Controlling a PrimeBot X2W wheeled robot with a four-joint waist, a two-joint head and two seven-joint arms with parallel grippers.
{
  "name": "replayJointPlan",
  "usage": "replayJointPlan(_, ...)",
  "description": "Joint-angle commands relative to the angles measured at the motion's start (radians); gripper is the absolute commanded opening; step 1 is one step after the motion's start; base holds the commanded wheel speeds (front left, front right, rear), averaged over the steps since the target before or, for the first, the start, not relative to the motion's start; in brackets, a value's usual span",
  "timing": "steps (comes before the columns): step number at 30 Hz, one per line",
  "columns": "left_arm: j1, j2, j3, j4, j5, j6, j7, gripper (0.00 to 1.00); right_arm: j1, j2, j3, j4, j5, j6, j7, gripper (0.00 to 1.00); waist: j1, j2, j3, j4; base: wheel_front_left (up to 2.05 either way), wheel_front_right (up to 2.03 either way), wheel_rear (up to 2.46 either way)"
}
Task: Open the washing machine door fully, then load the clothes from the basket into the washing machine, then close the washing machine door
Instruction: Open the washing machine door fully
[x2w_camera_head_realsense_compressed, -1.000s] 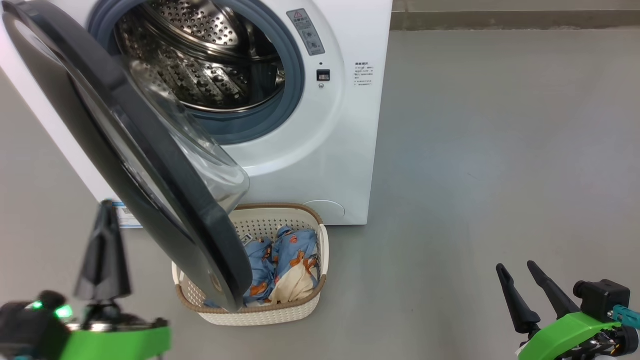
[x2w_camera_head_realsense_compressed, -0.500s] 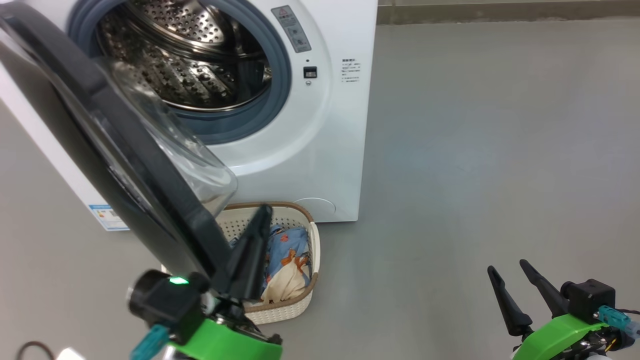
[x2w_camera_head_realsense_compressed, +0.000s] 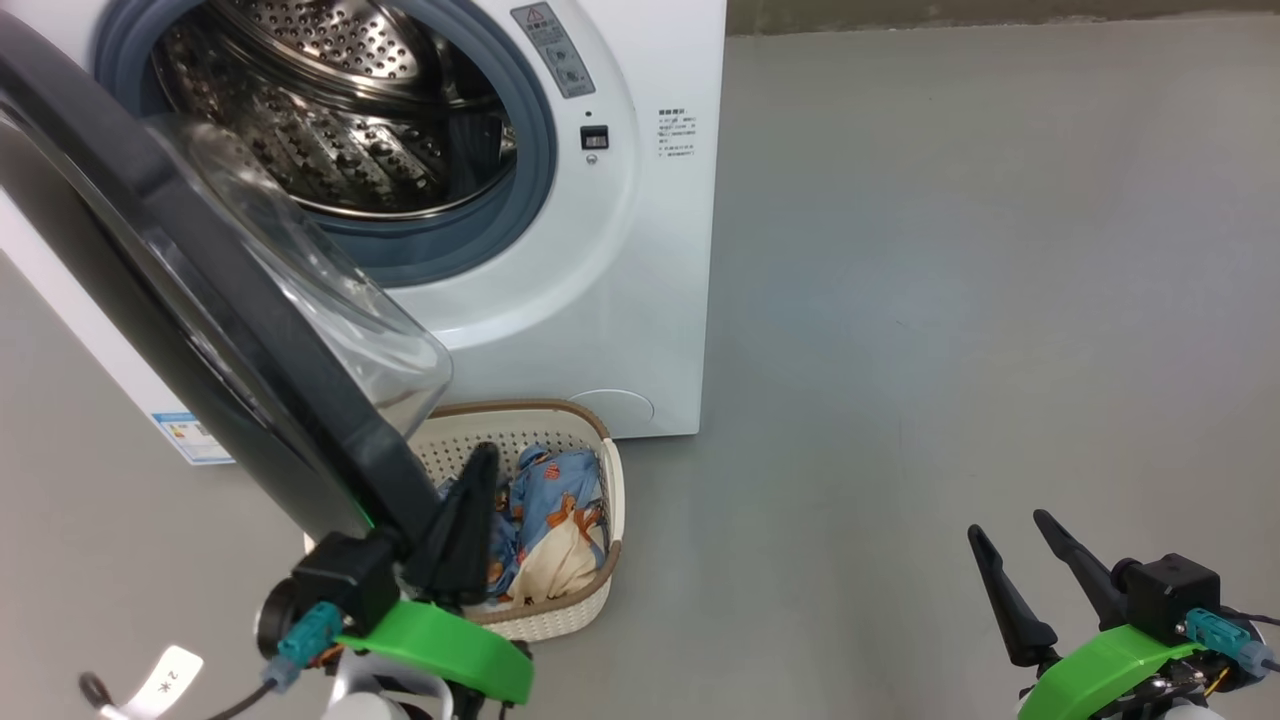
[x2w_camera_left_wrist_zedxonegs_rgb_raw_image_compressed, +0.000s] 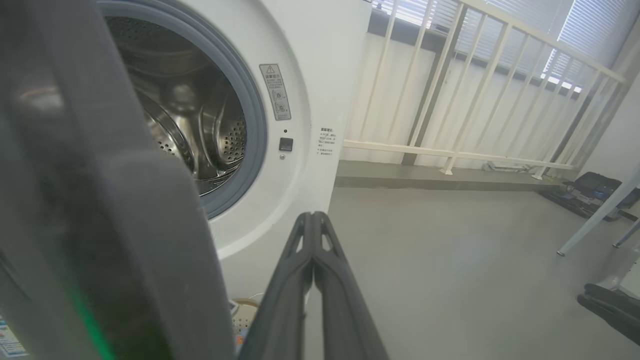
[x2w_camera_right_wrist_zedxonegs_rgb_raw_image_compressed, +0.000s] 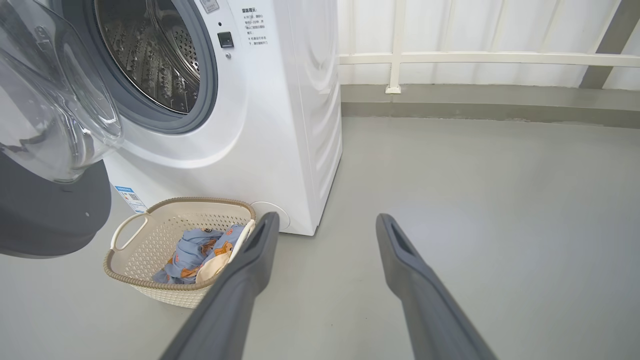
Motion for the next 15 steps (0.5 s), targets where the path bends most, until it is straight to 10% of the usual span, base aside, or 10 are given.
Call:
replayJointPlan(1, -0.049, 0.004, 0.041, -0.007, -0.006, 0.008, -0.012, 0.00, 0.004, -0.011, 0.013, -0.025, -0.011, 0.002, -0.012, 1.00, 0.0000, 0.0000, -0.001, 0.001, 0.00, 0.00, 0.00)
replayJointPlan(15, -0.061, 0.009, 0.103, 0.118, -0.025, 0.012, -0.032, 0.00, 0.016, -0.017, 0.004, -0.031, -0.016, 0.002, -0.012, 1.00, 0.0000, 0.0000, -0.012, 0.036, 0.00, 0.00, 0.00)
